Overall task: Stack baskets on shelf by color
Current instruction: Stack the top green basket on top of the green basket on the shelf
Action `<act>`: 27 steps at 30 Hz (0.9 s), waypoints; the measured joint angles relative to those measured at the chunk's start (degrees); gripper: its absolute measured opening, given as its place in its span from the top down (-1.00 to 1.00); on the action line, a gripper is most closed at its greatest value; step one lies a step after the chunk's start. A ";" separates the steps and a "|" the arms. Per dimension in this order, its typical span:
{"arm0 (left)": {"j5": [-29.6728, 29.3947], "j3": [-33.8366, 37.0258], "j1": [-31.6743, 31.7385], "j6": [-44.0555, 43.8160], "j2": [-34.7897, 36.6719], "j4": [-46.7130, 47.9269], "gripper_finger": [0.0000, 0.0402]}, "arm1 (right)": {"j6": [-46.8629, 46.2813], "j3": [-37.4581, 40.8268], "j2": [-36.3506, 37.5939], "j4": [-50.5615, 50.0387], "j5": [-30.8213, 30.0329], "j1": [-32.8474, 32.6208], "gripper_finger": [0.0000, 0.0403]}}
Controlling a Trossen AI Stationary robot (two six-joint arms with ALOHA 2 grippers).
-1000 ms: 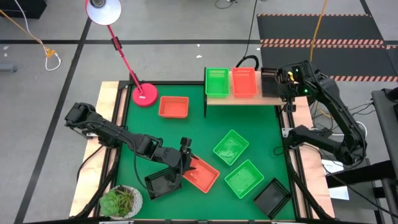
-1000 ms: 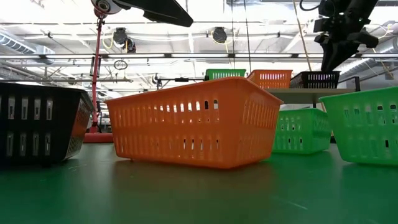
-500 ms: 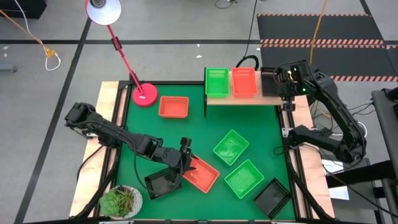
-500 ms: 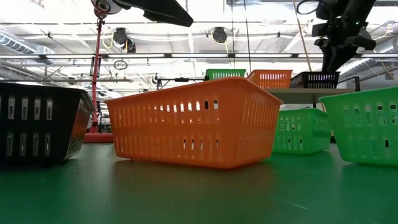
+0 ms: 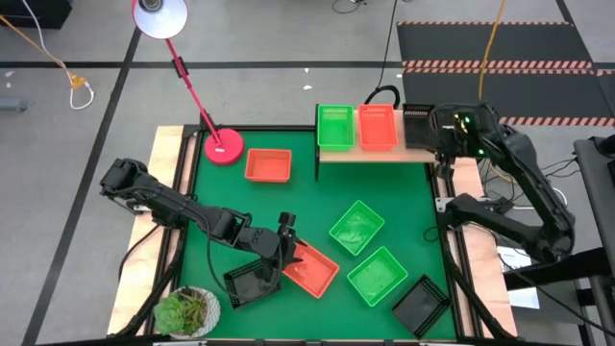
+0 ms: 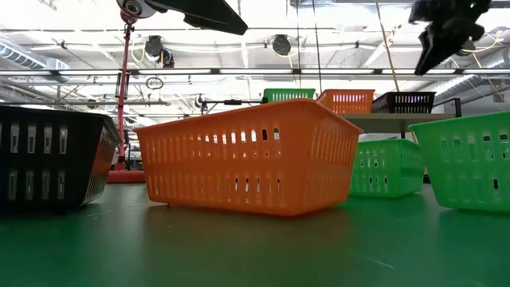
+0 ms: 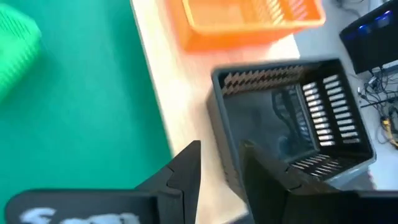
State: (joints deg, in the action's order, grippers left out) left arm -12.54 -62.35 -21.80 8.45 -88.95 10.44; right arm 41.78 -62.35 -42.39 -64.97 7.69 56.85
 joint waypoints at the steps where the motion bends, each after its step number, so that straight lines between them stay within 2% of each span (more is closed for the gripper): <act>1: -0.80 0.00 0.08 0.02 0.01 0.00 0.06 | -3.05 0.00 0.83 0.39 0.01 -1.88 0.48; 7: -2.97 0.00 2.23 -0.80 0.01 0.57 0.06 | -27.22 0.00 3.88 4.04 0.21 -13.10 0.48; 9: -2.97 0.00 3.20 -1.08 0.01 0.29 0.06 | -35.75 0.00 4.06 6.65 2.03 -16.78 0.48; 12: -2.32 0.00 4.56 -1.01 0.00 -1.07 0.06 | -41.60 0.00 4.07 11.17 6.00 -22.85 0.48; 15: -1.04 0.00 5.55 -0.35 0.01 -2.91 0.06 | -45.53 0.53 3.72 16.08 5.56 -29.95 0.48; 22: -0.38 -0.02 5.70 5.33 0.00 -4.99 0.06 | -50.13 9.15 2.65 29.23 -5.33 -47.62 0.48; 27: 0.39 -0.13 5.83 9.71 -2.32 -6.10 0.06 | -51.11 14.59 -0.51 37.90 -12.50 -57.49 0.48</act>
State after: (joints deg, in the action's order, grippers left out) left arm -12.15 -62.48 -15.97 18.16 -91.26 4.34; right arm -9.33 -47.75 -42.90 -27.07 -4.81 -0.64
